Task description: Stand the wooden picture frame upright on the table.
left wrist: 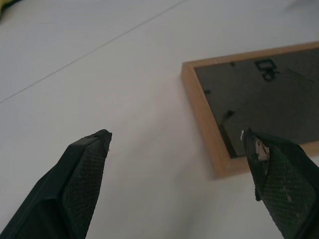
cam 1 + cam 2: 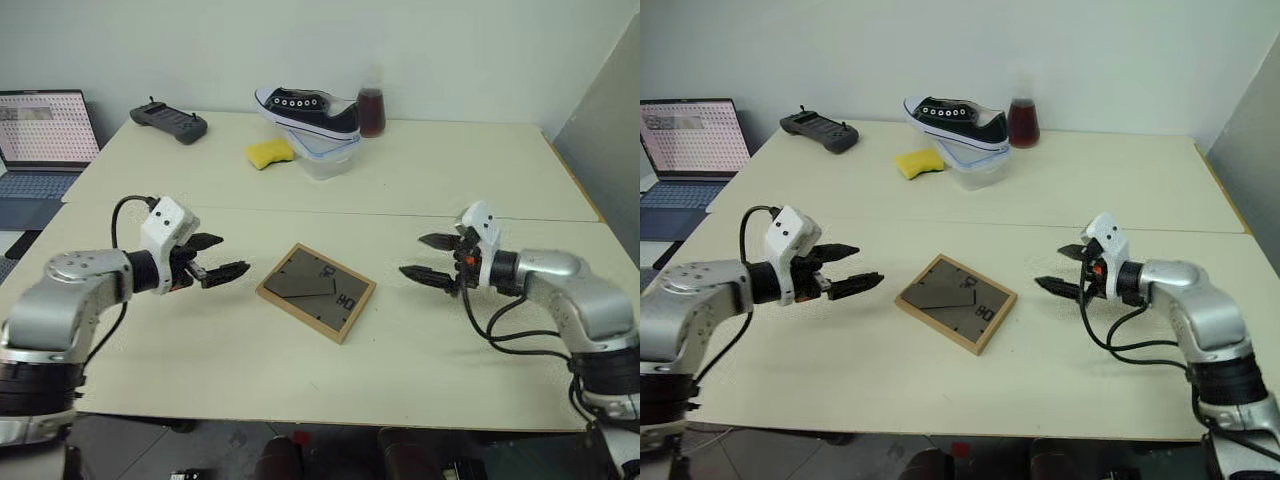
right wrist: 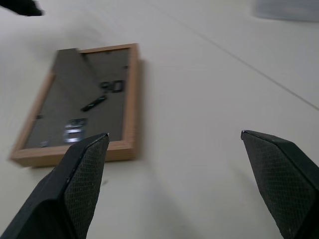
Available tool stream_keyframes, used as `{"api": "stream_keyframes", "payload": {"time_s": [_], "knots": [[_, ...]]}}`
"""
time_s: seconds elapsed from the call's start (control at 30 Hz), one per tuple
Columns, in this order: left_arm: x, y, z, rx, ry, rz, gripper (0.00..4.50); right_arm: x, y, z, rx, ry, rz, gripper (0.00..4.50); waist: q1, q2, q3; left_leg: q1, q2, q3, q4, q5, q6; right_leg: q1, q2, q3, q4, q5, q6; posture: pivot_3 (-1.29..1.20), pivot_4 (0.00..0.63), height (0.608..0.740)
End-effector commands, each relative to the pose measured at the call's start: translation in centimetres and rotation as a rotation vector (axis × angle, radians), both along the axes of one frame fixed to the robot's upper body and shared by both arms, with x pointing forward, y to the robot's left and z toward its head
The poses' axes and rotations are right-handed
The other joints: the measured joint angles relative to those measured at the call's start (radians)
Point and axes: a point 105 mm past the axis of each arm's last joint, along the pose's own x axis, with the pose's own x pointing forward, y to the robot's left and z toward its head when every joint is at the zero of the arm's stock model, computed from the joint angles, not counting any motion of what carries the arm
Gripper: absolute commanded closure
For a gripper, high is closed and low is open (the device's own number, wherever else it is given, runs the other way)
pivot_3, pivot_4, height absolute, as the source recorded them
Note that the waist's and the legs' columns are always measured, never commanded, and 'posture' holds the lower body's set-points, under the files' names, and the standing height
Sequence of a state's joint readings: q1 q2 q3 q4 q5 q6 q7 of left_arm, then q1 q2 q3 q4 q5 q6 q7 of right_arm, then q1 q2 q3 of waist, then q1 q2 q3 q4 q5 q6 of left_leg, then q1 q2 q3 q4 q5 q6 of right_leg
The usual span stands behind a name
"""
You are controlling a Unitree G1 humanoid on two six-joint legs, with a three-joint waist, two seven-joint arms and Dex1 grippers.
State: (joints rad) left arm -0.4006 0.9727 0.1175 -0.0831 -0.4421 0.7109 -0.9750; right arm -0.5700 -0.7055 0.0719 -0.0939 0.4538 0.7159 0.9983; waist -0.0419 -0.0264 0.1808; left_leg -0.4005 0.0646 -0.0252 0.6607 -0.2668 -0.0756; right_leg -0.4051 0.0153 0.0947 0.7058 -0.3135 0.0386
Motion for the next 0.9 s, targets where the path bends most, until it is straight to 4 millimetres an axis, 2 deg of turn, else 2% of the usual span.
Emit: {"api": "stream_keyframes", "payload": {"time_s": [0.03, 0.23, 0.27, 0.37, 0.5, 0.67, 0.83, 0.87, 0.9], "knots": [[-0.4, -0.5, 1.1, 0.053, -0.044, -0.049, 0.0, 0.4, 0.2, 0.3, -0.044, -0.014, 0.082, 0.01, 0.001, 0.0, 0.0, 0.0, 0.0, 0.0, 0.0, 0.0, 0.0, 0.0, 0.0, 0.0, 0.0, 0.0, 0.0, 0.0, 0.15, 0.74], [-0.8, 0.0, 0.7, 0.033, -0.053, 0.012, 0.0, 3.2, 1.0, -0.5, -0.14, -0.081, 0.075, 0.01, -0.006, 0.0, 0.001, 0.0, 0.0, 0.001, 0.0, 0.0, 0.0, -0.001, 0.0, 0.001, 0.0, 0.0, 0.0, 0.0, 0.15, 0.74], [-0.9, 0.4, 0.2, 0.016, -0.05, 0.05, 0.19, 3.7, 1.2, -0.9, -0.164, -0.097, 0.078, 0.0, -0.009, 0.0, 0.001, -0.001, 0.0, 0.0, 0.0, 0.0, 0.0, -0.001, 0.0, 0.0, 0.0, 0.0, 0.0, 0.0, 0.15, 0.74], [-1.8, 0.4, -1.4, -0.011, -0.029, 0.101, 0.68, 4.9, 1.9, -1.5, -0.188, -0.116, 0.075, 0.53, -0.016, 0.0, 0.001, -0.001, 0.0, 0.001, 0.0, 0.0, 0.001, -0.001, 0.0, 0.001, 0.0, 0.0, 0.0, 0.0, 0.15, 0.74], [-2.8, -0.2, -3.7, -0.057, -0.013, 0.189, 1.63, 6.6, 2.6, -2.8, -0.224, -0.14, 0.037, 1.61, -0.016, 0.0, 0.001, -0.001, 0.0, 0.001, 0.0, 0.0, 0.0, -0.001, -0.001, 0.001, 0.0, 0.0, 0.0, 0.0, 0.15, 0.74], [-2.9, -0.9, -5.2, -0.078, -0.03, 0.269, 2.7, 8.3, 3.5, -3.7, -0.241, -0.178, -0.002, 2.84, -0.014, 0.0, 0.001, 0.0, 0.0, 0.0, 0.001, 0.0, 0.0, -0.001, -0.001, 0.001, 0.002, 0.0, 0.0, 0.0, 0.15, 0.74], [-2.4, -2.1, -6.4, -0.101, -0.026, 0.309, 3.92, 8.6, 4.5, -5.0, -0.259, -0.18, 0.017, 4.24, -0.013, 0.0, 0.001, 0.0, 0.0, 0.001, 0.001, 0.0, 0.0, -0.001, -0.002, 0.001, 0.002, 0.0, 0.0, 0.0, 0.15, 0.74], [-2.3, -2.4, -6.6, -0.106, -0.023, 0.307, 4.14, 8.5, 4.8, -5.1, -0.254, -0.179, 0.025, 4.46, -0.013, 0.0, 0.001, 0.0, 0.0, 0.001, 0.001, 0.0, 0.0, -0.001, -0.002, 0.001, 0.002, 0.0, 0.0, 0.0, 0.15, 0.74], [-2.0, -3.0, -7.5, -0.087, -0.012, 0.302, 4.3, 8.1, 5.4, -5.3, -0.246, -0.17, 0.05, 4.5, -0.015, 0.0, 0.001, 0.0, 0.0, 0.001, 0.001, 0.0, 0.0, -0.001, -0.002, 0.001, 0.002, 0.0, 0.0, 0.0, 0.15, 0.74]]}}
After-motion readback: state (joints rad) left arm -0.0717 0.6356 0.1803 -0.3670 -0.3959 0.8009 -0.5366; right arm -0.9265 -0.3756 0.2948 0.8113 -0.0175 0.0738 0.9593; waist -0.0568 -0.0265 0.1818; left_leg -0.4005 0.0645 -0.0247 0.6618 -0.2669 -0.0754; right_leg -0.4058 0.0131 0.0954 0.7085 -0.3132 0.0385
